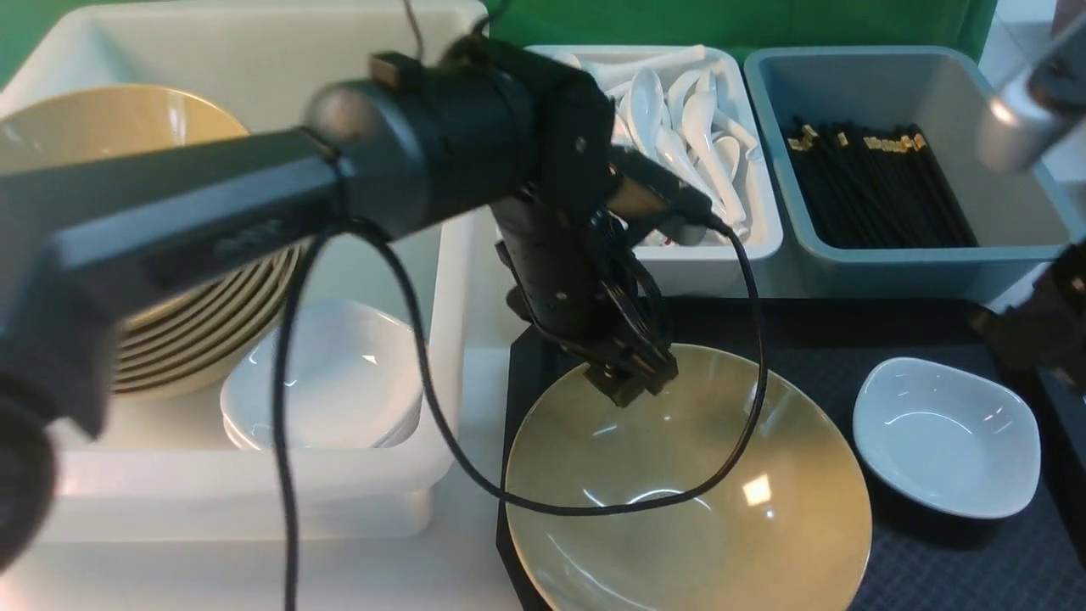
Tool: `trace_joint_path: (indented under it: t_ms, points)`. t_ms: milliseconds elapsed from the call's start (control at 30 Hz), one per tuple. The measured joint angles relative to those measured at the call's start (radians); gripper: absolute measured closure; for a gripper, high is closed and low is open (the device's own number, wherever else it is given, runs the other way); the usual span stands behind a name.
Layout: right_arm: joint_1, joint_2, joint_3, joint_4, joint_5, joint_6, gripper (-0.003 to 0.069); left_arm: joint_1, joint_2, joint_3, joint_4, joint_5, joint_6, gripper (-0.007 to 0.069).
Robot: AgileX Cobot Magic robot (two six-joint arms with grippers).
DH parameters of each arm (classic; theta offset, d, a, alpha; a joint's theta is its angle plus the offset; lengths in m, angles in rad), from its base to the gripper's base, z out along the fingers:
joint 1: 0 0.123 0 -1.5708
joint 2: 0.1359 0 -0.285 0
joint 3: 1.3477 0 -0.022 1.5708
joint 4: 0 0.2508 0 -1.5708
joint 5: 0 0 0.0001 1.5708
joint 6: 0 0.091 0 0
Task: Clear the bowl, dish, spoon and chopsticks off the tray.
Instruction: Use the left arm to grab the yellow noodle bowl on the left, then use the left arm to put the noodle bowl into the large storage box on the left
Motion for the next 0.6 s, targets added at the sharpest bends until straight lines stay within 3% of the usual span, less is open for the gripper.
trace_joint_path:
  t_ms: [67, 167, 200, 300, 467, 600]
  points:
    - [0.000, -0.013, 0.015, 0.000, -0.001, 0.001, 0.0298, 0.000, 0.021, 0.000, -0.011, 0.004, 0.000, 0.0241]
    - [0.000, -0.024, 0.029, 0.000, -0.003, 0.001, 0.0312, 0.000, 0.048, 0.000, -0.020, 0.021, 0.000, 0.0385]
    - [0.000, -0.025, 0.030, 0.000, -0.005, 0.001, 0.0319, 0.004, 0.045, -0.012, -0.037, 0.055, 0.010, 0.0483]
    - [0.000, -0.025, 0.030, 0.000, -0.013, -0.001, 0.0333, 0.012, 0.004, -0.047, -0.063, 0.118, 0.010, 0.0575]
    - [0.000, -0.025, 0.030, 0.037, -0.043, -0.016, 0.0397, 0.070, -0.139, -0.112, -0.038, 0.182, 0.011, 0.0617]
    - [0.006, -0.025, 0.030, 0.143, -0.069, -0.076, 0.0480, 0.190, -0.303, -0.120, -0.057, 0.215, 0.011, 0.0617]
